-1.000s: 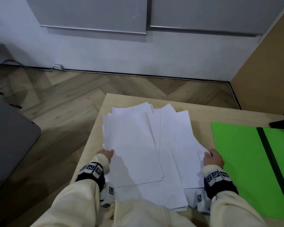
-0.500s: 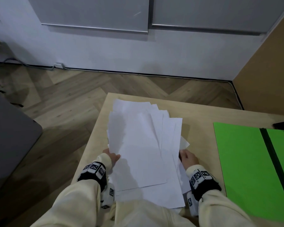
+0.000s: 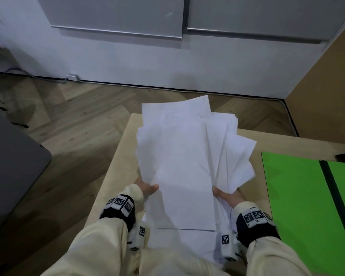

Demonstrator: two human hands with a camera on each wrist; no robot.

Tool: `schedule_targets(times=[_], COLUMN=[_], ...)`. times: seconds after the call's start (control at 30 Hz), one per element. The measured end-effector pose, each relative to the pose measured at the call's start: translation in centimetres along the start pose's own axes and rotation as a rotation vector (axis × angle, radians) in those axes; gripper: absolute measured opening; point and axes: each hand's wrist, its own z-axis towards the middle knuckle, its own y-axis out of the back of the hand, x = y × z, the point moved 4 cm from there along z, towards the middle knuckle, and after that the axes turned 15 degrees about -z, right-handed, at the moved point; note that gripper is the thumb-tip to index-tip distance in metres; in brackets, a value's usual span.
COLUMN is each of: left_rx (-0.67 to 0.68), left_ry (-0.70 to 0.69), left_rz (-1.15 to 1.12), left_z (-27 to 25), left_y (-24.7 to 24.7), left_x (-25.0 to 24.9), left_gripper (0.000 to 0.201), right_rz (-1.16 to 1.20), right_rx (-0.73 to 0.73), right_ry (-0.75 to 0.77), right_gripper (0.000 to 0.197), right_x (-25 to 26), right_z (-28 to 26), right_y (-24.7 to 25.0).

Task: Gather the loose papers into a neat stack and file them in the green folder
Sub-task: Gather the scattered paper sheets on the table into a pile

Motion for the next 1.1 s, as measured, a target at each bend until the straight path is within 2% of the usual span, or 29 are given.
schedule_targets(times=[0.07,0.13,0.17,0.2,0.23,0.3,0.33,0.37,0.43,0.5,0.57,0.63,0.67,0.7,0.73,0.77,0.83,0.87,0.97,1.03,1.1], left_rx=[0.108,0.176,0.172,0.127,0.014,-0.258,-0.331,-0.351,-0.288,-0.236,-0.232,-0.232,-0.187,-0.077,-0.006,0.013,-0.049,-0.069,-0.126,-0.233,-0.253], left_ry=[-0.066,-0.097,-0.102,-0.133,-0.156,-0.15,-0.125,-0.099,-0.08,-0.073,-0.042,-0.052,-0.052,-0.038,-0.059,-0.019,0.092,0.059,0.067,-0.023,-0.09], left_rz=[0.143,0.255,0.243,0.187,0.147,0.185,0.216,0.22,0.182,0.165,0.148,0.106,0.034,0.126,0.335,0.352,0.166,0.199,0.353,0.236,0.199], left_z=[-0.3,-0.6,-0.5,-0.5,-0.1,-0.1,0.0,0.2,0.2,0.3,0.3,0.4,-0.2,-0.4,-0.8,-0.6,-0.1,-0.3,-0.6,-0.8,-1.1], left_y=[-1.4,-2.5,-2.7,-2.9,-2.6,-1.5,-1.2,-1.1,-1.9,-2.7,-3.1,-3.0,-3.0,-3.1,-3.2,-3.0,-2.2,-1.9,-1.8,-1.7,-1.7], left_x=[-1.0,-2.0,-2.3,-2.7,-3.0,-3.4,-3.3,-3.3,-3.6,-4.2,-4.6,-4.8,-5.4,-5.8,-5.5,-5.5,-5.9,-6.0,-5.9,-5.7,-5.5], left_gripper=[0.073,0.066,0.058,0.05,0.044,0.046,0.052,0.059,0.072,0.074,0.068,0.064,0.059,0.052,0.049,0.05,0.056,0.054,0.045,0.04,0.04], right_rz=[-0.048,-0.124,-0.154,-0.169,-0.165,-0.149,-0.125,-0.121,-0.126,-0.101,-0.077,-0.111,-0.124,-0.142,-0.159,-0.203,-0.249,-0.272,-0.312,-0.331,-0.328], right_rx=[-0.047,-0.058,-0.07,-0.088,-0.107,-0.151,-0.161,-0.165,-0.158,-0.144,-0.126,-0.106,-0.103,-0.085,-0.088,-0.072,-0.058,-0.052,-0.01,0.027,0.023], right_ry=[0.002,0.016,0.014,0.012,-0.004,-0.034,-0.04,-0.055,-0.073,-0.064,-0.056,-0.054,-0.052,-0.062,-0.043,-0.048,-0.042,-0.018,0.044,0.044,0.03], right_gripper=[0.122,0.128,0.124,0.11,0.094,0.072,0.064,0.055,0.031,0.006,0.021,0.028,0.03,0.024,0.013,0.024,0.059,0.067,0.08,0.082,0.083], right_x=[-1.0,-1.5,-1.7,-1.8,-2.1,-2.8,-3.0,-3.1,-2.6,-1.1,0.4,1.9,2.5,2.6,3.4,3.6,4.0,4.4,4.8,5.0,4.7], right_z=[0.7,0.4,0.4,0.2,0.4,0.8,1.0,1.3,1.6,1.6,2.0,1.9,1.9,2.6,2.0,2.0,2.1,1.7,1.6,1.1,0.6], right_y=[0.3,0.7,1.0,1.4,1.8,2.5,2.7,2.7,2.5,2.0,1.2,0.3,-0.1,-0.4,-0.5,-0.6,-0.7,-0.8,-1.6,-1.8,-1.8])
